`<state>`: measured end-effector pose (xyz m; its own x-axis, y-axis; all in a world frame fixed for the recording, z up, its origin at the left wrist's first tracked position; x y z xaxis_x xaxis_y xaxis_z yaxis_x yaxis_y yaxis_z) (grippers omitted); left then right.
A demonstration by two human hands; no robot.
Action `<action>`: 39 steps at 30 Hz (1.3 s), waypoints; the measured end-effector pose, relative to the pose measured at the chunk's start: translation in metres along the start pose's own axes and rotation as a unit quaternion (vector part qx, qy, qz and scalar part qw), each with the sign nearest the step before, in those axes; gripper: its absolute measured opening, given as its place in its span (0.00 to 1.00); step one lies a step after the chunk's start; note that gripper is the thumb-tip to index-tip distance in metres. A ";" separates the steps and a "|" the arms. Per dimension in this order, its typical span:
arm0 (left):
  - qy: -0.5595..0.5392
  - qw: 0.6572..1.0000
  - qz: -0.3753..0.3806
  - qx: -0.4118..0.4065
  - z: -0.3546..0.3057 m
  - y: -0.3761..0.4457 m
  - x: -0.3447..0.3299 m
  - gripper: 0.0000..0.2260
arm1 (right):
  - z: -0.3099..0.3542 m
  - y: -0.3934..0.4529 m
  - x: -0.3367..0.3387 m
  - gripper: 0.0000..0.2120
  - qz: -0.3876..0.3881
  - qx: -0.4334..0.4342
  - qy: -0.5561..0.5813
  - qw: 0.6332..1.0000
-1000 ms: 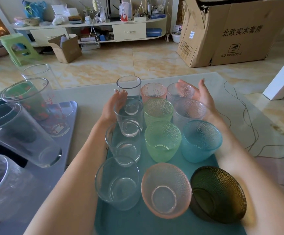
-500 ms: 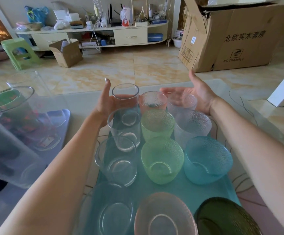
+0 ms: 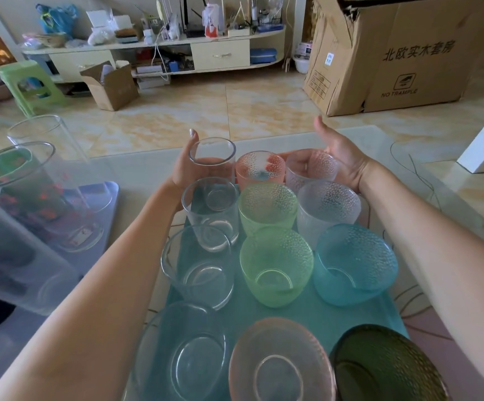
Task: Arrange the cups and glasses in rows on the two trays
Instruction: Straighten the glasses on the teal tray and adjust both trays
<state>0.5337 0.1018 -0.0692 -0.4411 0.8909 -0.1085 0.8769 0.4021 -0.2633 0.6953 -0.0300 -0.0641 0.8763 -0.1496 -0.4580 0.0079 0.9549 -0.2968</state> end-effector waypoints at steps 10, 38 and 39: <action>-0.008 0.999 -0.049 -0.016 0.004 -0.001 0.003 0.44 | 0.003 -0.006 -0.004 0.41 0.007 0.073 0.035 0.997; -0.049 0.832 -0.536 -0.139 0.072 -0.293 -0.110 0.19 | -0.152 -0.299 -0.145 0.16 -0.673 0.320 0.097 0.660; -0.052 0.822 -0.550 -0.135 0.075 -0.294 -0.120 0.20 | -0.160 -0.294 -0.161 0.18 -0.673 0.321 0.115 0.656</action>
<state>0.3144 -0.1389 -0.0504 -0.9976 -0.0610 -0.0320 -0.0598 0.9975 -0.0371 0.4749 -0.3274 -0.0377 -0.2280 -0.9327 -0.2795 0.9664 -0.1817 -0.1818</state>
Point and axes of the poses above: each hand's wrist, its own y-axis towards the middle knuckle, its own x-axis out of the back of the hand, z = x × y, the point moved 7 cm from there along y, towards the middle knuckle, and after that the axes turned 5 degrees about y, right-handed, at the moved point
